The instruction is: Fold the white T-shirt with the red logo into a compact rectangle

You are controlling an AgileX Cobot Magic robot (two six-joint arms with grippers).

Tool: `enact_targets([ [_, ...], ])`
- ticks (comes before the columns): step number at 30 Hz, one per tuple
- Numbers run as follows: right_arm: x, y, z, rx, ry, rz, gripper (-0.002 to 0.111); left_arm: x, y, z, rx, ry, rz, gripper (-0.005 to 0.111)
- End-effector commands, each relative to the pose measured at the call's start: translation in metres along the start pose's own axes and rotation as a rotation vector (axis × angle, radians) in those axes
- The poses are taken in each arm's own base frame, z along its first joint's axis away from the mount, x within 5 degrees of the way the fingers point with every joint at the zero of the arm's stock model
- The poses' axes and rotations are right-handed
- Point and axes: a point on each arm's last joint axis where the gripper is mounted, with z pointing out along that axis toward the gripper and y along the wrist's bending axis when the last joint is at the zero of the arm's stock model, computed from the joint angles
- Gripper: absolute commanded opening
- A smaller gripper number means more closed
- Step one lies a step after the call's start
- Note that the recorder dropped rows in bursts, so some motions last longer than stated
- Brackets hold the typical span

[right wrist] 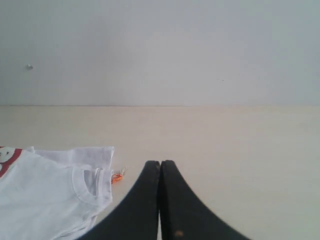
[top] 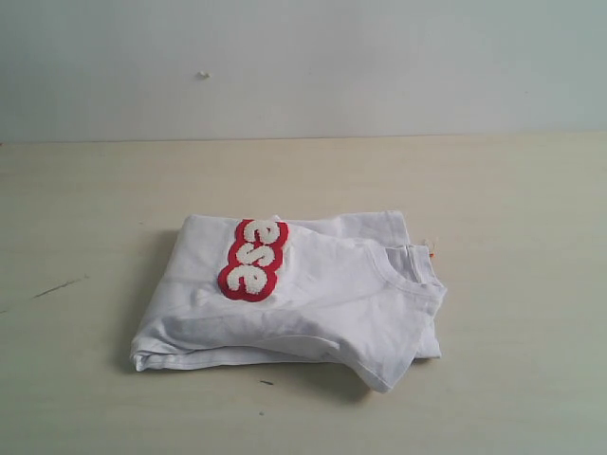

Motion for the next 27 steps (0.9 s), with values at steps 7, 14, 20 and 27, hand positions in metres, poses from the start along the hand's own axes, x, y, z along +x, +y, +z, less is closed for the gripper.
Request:
enact_targets([
  [7,0.042,-0.008,0.012,0.096,0.098,0.080,0.000,0.000,0.000,0.000,-0.004,-0.015,0.002,0.000],
  [14,0.042,-0.009,0.012,0.106,0.094,0.040,0.000,0.000,0.000,0.000,-0.004,-0.015,0.002,0.000],
  [20,0.042,-0.009,0.012,0.106,0.094,0.038,0.000,0.000,0.000,0.000,-0.004,-0.015,0.002,0.000],
  [27,0.041,-0.009,0.012,0.106,0.091,0.045,0.000,0.000,0.000,0.000,-0.004,-0.015,0.002,0.000],
])
